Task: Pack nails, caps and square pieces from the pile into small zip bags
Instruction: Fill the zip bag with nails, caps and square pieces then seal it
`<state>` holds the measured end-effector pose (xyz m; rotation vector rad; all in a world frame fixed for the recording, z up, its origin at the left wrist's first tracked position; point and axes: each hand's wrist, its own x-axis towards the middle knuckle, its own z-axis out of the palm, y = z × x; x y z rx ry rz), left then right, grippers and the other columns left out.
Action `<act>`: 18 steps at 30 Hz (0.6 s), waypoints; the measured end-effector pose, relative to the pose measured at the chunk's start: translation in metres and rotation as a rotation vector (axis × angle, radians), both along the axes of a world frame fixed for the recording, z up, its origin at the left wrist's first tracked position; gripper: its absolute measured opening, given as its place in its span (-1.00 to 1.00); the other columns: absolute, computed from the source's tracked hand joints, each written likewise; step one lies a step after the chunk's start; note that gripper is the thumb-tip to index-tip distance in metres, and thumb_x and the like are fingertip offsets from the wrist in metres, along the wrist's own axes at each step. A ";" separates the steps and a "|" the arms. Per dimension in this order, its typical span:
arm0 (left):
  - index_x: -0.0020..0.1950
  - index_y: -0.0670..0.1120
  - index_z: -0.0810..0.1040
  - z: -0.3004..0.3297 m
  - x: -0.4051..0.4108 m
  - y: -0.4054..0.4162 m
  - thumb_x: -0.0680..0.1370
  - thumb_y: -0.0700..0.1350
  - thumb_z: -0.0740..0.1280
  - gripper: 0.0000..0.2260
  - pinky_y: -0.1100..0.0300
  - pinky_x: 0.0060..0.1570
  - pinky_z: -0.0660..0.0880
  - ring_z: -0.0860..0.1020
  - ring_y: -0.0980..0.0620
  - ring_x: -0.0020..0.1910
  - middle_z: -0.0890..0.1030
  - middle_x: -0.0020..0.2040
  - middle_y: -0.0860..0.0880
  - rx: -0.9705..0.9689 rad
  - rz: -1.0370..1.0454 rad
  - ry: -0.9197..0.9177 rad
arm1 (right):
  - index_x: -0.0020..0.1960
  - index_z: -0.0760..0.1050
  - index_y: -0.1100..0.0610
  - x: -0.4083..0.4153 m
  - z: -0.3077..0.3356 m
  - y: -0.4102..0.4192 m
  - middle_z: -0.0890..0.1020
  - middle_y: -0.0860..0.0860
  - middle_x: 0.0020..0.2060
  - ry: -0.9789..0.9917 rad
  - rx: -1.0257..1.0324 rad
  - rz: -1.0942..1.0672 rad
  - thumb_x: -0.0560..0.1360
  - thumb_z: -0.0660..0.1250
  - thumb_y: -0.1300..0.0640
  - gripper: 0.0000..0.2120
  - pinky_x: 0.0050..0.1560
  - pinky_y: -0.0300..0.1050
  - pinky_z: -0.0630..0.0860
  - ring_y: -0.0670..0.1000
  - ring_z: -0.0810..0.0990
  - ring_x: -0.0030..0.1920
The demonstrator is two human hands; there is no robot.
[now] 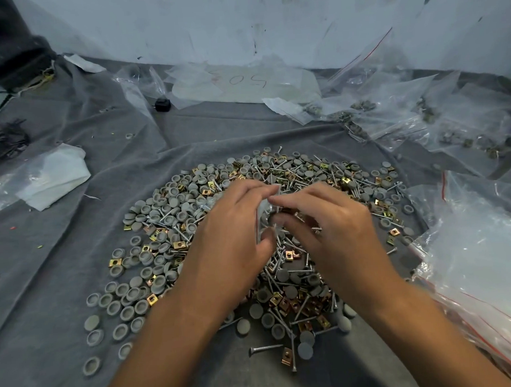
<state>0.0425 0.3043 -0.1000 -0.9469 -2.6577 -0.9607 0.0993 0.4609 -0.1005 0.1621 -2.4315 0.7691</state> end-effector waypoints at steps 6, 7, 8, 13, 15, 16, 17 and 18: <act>0.43 0.07 0.45 -0.001 0.000 0.000 0.49 -0.10 0.46 -0.48 0.30 0.28 0.38 0.40 0.28 0.23 0.43 0.29 0.19 0.003 0.004 0.014 | 0.00 0.65 0.14 0.001 -0.002 0.000 0.67 -0.11 -0.16 0.090 -0.094 -0.049 0.48 0.52 0.19 -0.88 -0.11 -0.47 0.44 -0.22 0.60 -0.16; 0.43 0.06 0.45 -0.001 0.000 0.000 0.49 -0.10 0.47 -0.48 0.30 0.29 0.38 0.40 0.27 0.23 0.43 0.29 0.19 0.004 0.003 0.016 | 0.02 0.66 0.14 0.001 -0.002 -0.002 0.69 -0.10 -0.14 0.107 -0.083 -0.047 0.49 0.51 0.19 -0.88 -0.10 -0.46 0.47 -0.22 0.62 -0.14; 0.43 0.06 0.46 -0.001 0.000 0.000 0.49 -0.10 0.47 -0.48 0.28 0.29 0.39 0.41 0.26 0.23 0.44 0.29 0.18 0.006 0.003 0.016 | 0.04 0.67 0.14 0.000 -0.003 -0.003 0.70 -0.10 -0.11 0.111 -0.066 -0.038 0.49 0.50 0.19 -0.87 -0.06 -0.42 0.51 -0.22 0.63 -0.11; 0.43 0.05 0.46 0.001 0.002 0.001 0.50 -0.11 0.43 -0.51 0.28 0.29 0.40 0.40 0.27 0.24 0.43 0.29 0.19 0.025 -0.002 0.015 | 0.12 0.70 0.14 -0.003 -0.008 0.002 0.68 0.02 0.08 0.062 0.123 -0.008 0.51 0.45 0.25 -0.81 0.04 -0.18 0.56 -0.01 0.60 0.08; 0.44 0.06 0.44 0.003 0.003 0.000 0.51 -0.04 0.41 -0.51 0.30 0.29 0.39 0.39 0.29 0.24 0.42 0.29 0.21 0.040 -0.013 0.019 | 0.20 0.66 0.07 -0.002 -0.007 0.009 0.58 0.06 0.21 0.016 0.313 -0.084 0.45 0.46 0.39 -0.62 -0.04 -0.19 0.49 0.05 0.49 0.15; 0.44 0.07 0.43 0.005 0.003 -0.001 0.50 0.02 0.41 -0.49 0.29 0.29 0.39 0.39 0.29 0.24 0.42 0.29 0.21 0.039 -0.033 0.027 | 0.24 0.63 0.03 -0.001 -0.005 0.012 0.52 0.08 0.27 0.002 0.402 -0.112 0.42 0.43 0.46 -0.51 -0.01 -0.19 0.44 0.08 0.44 0.19; 0.45 0.06 0.42 0.007 0.005 -0.001 0.48 0.08 0.42 -0.45 0.27 0.30 0.40 0.40 0.27 0.25 0.42 0.30 0.21 0.018 -0.058 0.045 | 0.26 0.62 0.01 0.000 -0.002 0.015 0.48 0.10 0.32 0.004 0.463 -0.118 0.40 0.38 0.48 -0.45 0.03 -0.19 0.41 0.10 0.40 0.23; 0.46 0.05 0.41 0.009 0.007 -0.002 0.44 0.12 0.45 -0.39 0.22 0.32 0.40 0.40 0.25 0.26 0.43 0.31 0.20 -0.017 -0.082 0.074 | 0.26 0.61 0.01 0.001 0.001 0.017 0.46 0.11 0.35 0.010 0.498 -0.104 0.40 0.34 0.47 -0.45 0.06 -0.18 0.39 0.13 0.38 0.25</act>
